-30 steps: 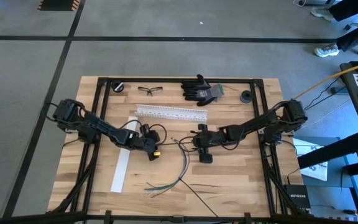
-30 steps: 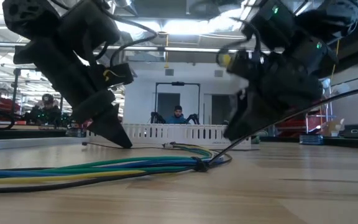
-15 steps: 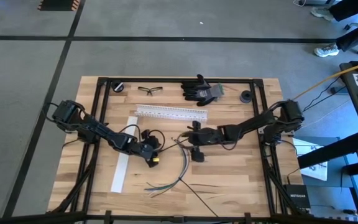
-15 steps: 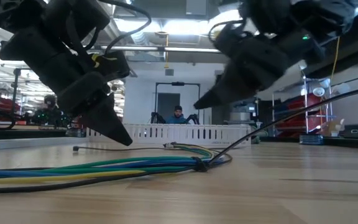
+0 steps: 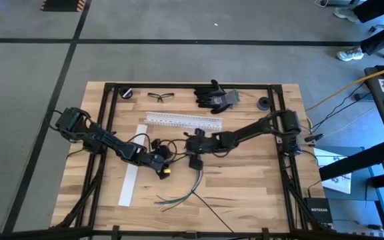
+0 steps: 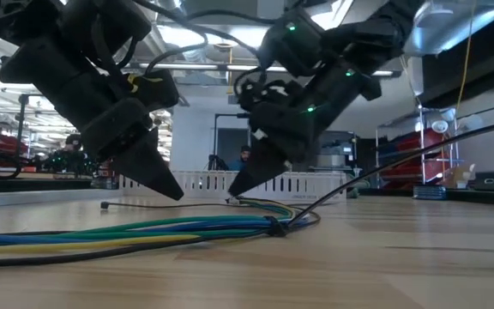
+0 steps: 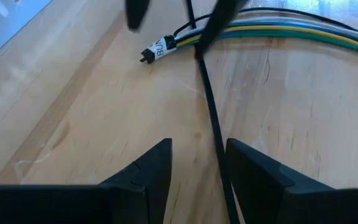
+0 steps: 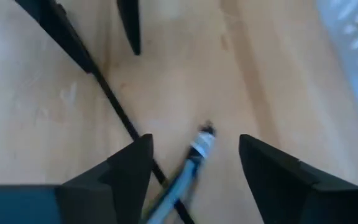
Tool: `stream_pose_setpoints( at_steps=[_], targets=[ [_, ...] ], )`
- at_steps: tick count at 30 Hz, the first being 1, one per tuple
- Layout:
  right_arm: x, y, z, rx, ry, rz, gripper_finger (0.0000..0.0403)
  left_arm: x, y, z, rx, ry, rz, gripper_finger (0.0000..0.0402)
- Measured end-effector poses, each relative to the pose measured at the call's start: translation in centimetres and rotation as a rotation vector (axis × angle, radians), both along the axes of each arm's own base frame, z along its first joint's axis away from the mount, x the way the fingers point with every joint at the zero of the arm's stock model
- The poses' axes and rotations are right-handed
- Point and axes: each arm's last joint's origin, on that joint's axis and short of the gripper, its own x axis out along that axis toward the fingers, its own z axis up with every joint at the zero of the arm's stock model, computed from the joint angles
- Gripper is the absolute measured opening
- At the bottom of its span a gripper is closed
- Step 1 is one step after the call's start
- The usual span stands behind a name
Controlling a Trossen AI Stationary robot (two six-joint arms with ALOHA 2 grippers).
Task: Ziptie cables
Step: Wrap the black zip tie on the cable
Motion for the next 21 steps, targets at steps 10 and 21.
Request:
stream_pose_setpoints(
  at_steps=[10,21],
  targets=[
    [1.1,-0.2,-0.8,-0.018,0.072,-0.035,0.0018,0.0,0.0,0.0,0.008,0.005,-0.006,0.0136],
    [1.7,-0.6,3.0,-0.026,0.021,-0.11,0.0006,0.0,0.0,0.0,0.011,0.002,-0.009,0.0136]
  ],
)
